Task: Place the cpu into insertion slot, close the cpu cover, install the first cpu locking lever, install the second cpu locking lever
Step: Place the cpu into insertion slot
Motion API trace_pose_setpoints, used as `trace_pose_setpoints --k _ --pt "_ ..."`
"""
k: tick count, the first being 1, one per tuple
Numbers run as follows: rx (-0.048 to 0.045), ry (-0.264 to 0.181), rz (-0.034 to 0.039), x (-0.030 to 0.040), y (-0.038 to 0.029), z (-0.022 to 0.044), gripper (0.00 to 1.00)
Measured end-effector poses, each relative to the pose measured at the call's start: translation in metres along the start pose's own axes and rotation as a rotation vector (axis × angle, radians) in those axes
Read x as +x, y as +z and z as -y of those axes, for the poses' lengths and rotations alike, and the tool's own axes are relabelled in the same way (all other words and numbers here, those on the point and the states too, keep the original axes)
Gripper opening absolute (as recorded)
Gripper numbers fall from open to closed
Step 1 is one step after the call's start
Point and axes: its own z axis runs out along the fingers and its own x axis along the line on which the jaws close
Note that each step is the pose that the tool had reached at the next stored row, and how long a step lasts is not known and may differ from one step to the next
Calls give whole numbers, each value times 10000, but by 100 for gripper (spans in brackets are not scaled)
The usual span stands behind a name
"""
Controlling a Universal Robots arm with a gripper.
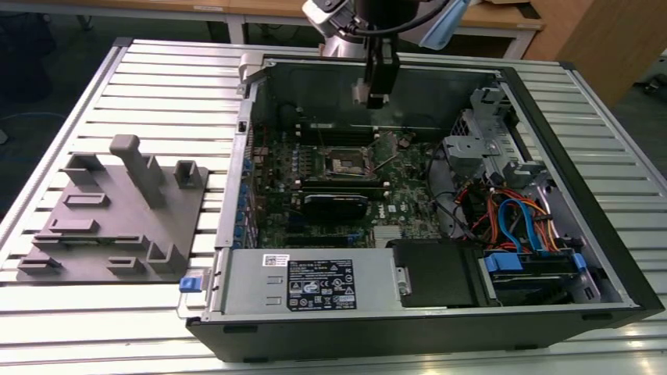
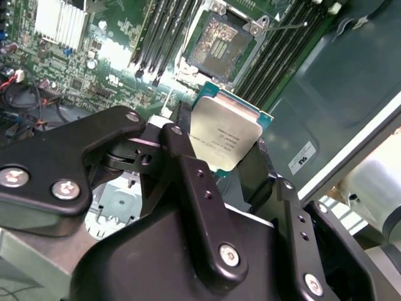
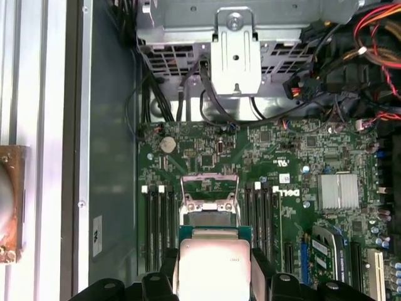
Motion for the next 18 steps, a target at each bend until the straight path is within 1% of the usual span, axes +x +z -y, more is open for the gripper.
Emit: trace_pose_setpoints --k 1,3,7,8,18 --pt "43 -13 2 -1 13 1 54" --pt "91 -124 -2 -1 44 4 54" --pt "117 -701 -28 -3 87 7 54" --pt "119 -763 -30 -3 89 8 54" --pt "119 -787 -32 -3 91 8 54"
